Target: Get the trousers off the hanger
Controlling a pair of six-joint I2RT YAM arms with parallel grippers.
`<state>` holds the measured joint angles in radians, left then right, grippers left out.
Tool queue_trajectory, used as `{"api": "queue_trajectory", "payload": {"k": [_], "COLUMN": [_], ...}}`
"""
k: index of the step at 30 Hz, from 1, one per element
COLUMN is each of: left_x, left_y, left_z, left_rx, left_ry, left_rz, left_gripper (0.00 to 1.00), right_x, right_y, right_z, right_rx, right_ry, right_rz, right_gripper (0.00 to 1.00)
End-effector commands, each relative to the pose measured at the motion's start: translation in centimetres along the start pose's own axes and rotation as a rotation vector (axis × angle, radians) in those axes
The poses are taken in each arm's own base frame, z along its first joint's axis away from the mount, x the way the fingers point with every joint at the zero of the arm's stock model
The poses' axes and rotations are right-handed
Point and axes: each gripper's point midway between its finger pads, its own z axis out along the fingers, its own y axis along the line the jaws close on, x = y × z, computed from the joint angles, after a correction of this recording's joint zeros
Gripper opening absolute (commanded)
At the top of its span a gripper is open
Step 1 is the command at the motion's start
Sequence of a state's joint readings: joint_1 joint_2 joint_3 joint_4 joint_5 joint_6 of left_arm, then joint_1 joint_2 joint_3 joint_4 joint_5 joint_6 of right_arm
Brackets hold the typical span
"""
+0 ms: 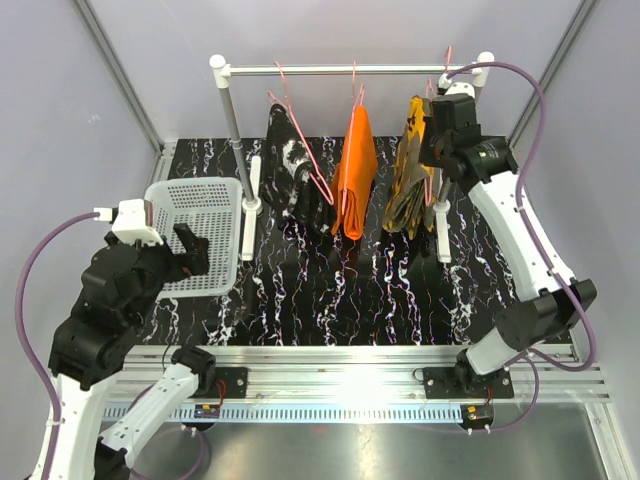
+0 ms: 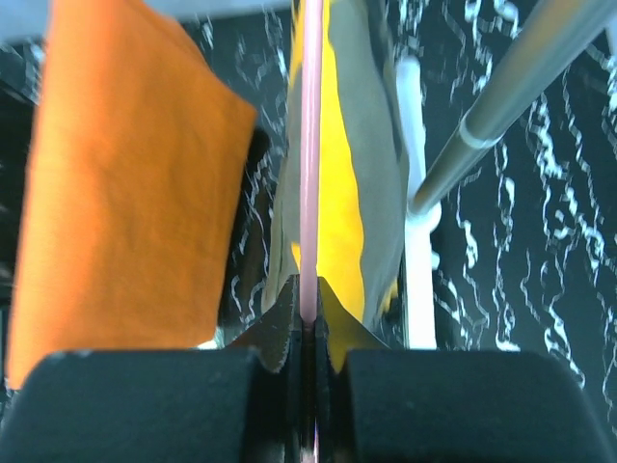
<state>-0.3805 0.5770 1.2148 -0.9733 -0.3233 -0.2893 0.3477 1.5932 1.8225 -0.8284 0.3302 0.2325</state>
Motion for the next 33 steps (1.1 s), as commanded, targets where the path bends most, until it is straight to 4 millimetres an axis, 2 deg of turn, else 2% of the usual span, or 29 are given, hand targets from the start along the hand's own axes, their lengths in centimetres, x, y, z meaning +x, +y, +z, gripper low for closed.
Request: {"api": "queue_trajectory", "payload": {"k": [1, 7, 8, 16, 23, 24, 25, 26, 29, 30, 31, 33], "left_x": [-1.8, -2.5, -3.1, -5.6, -8.7, -8.5, -8.6, -9.6, -9.6, -10.4, -9.2, -9.3], "left_y": [-3.9, -8.0, -8.6, -11.7, -15.7, -16.6, -17.7, -18.6, -22.8, -23.8, -26.4, -28.7], "left_z": [0.4, 0.6, 0.7, 0.4, 1.2, 1.9, 1.8, 1.2, 1.2, 0.7, 0.8, 0.4], "left_rx": [0.185, 0.394, 0.422, 0.567, 0.66, 0.667, 0.678, 0.696, 0.741, 0.758, 0.784, 0.812], "left_ry": [-0.042, -0.05, -0.072, -0.129, -0.179, -0.164, -0.167, -0.198, -0.206, -0.237, -0.212, -0.237], "left_rz": [-0.03, -0.026, -0.033, -0.051, -0.041, -0.029, -0.024, -0.018, 0.022, 0.057, 0.096, 0.151], "left_gripper": [0.99, 0.99, 0.99, 0.99, 0.99, 0.99, 0.99, 0.99, 0.99, 0.99, 0.99, 0.99], "right_x": [-10.2, -12.5, -12.7, -15.2, -15.6, -15.1, -15.1, -14.9, -13.6, -13.3, -12.6, -11.7], "right_y": [-0.1, 0.6, 0.7, 0.6, 1.0, 1.0, 0.8, 0.7, 0.6, 0.4, 0.3, 0.1], "right_z": [-5.7, -7.9, -8.2, -11.8, -15.7, -15.5, -16.8, -17.2, -18.8, -19.9, -20.1, -21.4], "right_rx": [-0.08, -0.153, -0.158, -0.209, -0.302, -0.306, -0.321, -0.324, -0.369, -0.385, -0.389, -0.417], "right_ry": [-0.379, -0.457, -0.462, -0.582, -0.63, -0.619, -0.637, -0.638, -0.63, -0.635, -0.61, -0.6], "right_rz": [0.103, 0.106, 0.099, 0.079, 0.08, 0.077, 0.082, 0.087, 0.093, 0.113, 0.117, 0.122], "right_gripper": [0.0, 0.0, 0.0, 0.0, 0.0, 0.0, 0.0, 0.0, 0.0, 0.0, 0.0, 0.0]}}
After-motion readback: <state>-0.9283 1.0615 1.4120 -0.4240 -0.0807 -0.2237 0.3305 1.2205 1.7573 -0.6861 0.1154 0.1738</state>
